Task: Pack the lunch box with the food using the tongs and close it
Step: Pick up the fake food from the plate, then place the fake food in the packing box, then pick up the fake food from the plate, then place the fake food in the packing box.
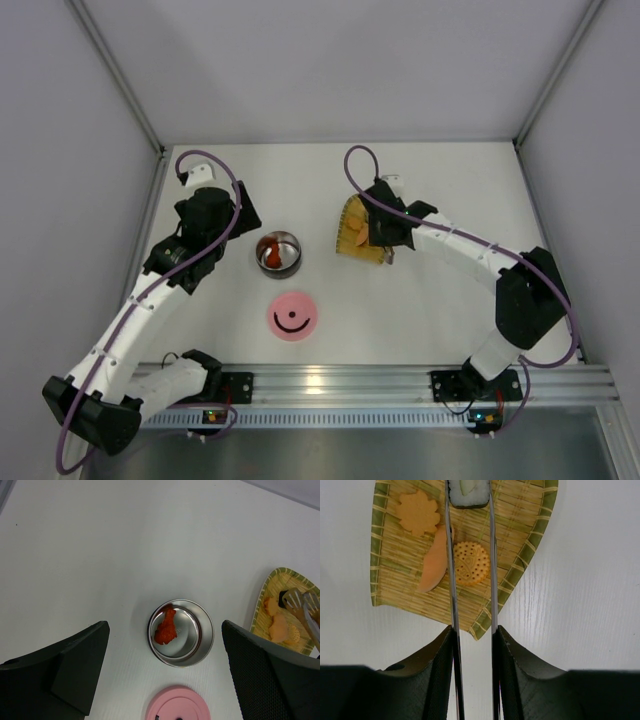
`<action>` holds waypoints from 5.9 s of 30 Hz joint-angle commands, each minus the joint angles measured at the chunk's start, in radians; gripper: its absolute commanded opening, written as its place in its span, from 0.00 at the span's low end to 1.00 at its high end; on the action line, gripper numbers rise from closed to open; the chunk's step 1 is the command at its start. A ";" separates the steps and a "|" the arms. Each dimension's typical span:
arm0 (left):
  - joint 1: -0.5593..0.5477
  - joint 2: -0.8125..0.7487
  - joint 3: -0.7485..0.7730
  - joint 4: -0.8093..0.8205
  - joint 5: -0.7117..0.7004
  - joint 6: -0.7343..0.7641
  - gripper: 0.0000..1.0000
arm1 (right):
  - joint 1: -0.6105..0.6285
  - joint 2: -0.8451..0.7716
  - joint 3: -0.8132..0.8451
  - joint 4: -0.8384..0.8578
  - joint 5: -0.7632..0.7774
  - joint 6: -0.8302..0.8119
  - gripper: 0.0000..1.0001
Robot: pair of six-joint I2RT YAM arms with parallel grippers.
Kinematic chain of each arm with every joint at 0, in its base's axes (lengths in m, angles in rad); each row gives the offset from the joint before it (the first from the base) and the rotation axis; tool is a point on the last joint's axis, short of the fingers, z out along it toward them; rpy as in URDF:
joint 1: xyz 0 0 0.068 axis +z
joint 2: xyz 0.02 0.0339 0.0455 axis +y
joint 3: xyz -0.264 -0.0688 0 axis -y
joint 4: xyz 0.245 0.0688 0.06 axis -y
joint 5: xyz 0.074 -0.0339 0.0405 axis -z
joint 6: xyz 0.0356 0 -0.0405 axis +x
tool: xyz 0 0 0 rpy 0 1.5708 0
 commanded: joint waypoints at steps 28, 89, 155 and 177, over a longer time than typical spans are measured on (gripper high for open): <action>0.006 -0.010 0.001 0.048 0.004 0.005 0.99 | 0.270 -0.247 0.086 -0.022 -0.109 0.053 0.23; 0.004 -0.022 -0.019 0.045 0.003 0.012 0.99 | 0.068 -0.259 -0.139 0.007 -0.074 0.032 0.48; 0.004 -0.021 -0.014 0.044 0.006 0.005 0.99 | 0.470 -0.064 0.210 -0.028 -0.124 0.072 0.20; 0.004 -0.024 -0.016 0.044 0.003 0.009 0.99 | 0.464 -0.066 0.260 -0.094 -0.026 0.049 0.46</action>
